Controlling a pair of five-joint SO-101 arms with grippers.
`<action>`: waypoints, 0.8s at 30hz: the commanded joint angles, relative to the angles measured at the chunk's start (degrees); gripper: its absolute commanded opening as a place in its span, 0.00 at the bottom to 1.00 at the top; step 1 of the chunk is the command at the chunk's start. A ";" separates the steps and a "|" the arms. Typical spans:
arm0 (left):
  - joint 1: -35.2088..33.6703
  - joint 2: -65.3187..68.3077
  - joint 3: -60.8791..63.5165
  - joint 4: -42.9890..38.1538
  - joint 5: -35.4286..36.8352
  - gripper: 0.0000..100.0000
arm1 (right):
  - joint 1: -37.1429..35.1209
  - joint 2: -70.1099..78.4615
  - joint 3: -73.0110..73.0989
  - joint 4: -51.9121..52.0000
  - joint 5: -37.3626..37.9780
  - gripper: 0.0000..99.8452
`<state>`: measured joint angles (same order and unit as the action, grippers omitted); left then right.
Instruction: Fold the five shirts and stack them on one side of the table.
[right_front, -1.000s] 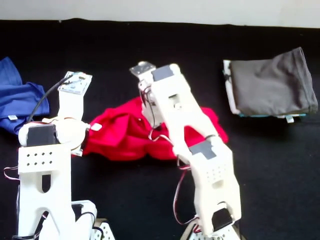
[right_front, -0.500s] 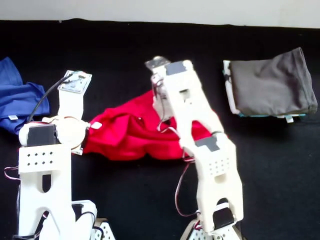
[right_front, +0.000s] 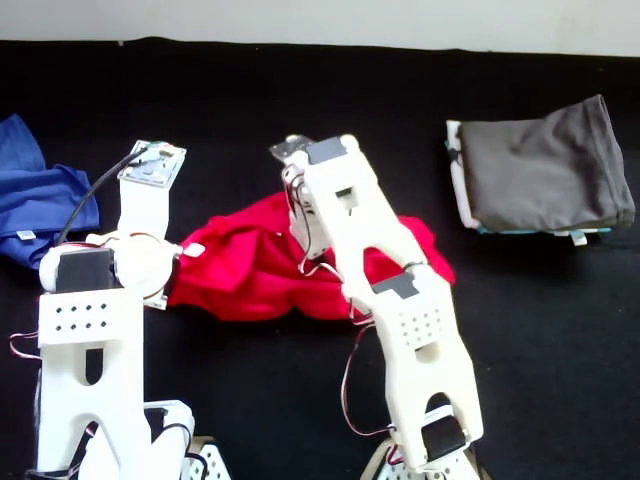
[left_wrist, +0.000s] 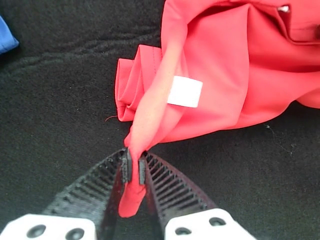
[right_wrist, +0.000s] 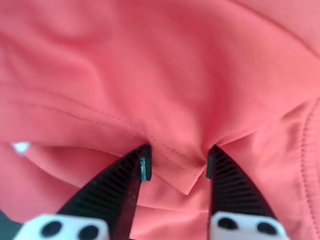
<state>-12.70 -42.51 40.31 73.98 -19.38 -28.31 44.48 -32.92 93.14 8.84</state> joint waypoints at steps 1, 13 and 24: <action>0.22 -0.48 -0.22 -0.62 0.35 0.01 | 0.57 -0.13 -0.92 -0.04 -0.53 0.18; 0.22 -0.48 -0.22 -0.62 0.35 0.01 | 5.58 -5.76 -5.23 2.07 -0.62 0.01; 0.40 -0.48 -0.31 -0.79 0.35 0.01 | 6.55 -10.68 -9.27 6.37 -0.35 0.01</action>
<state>-12.70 -42.51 40.31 73.98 -19.38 -22.68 37.54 -39.69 98.86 8.84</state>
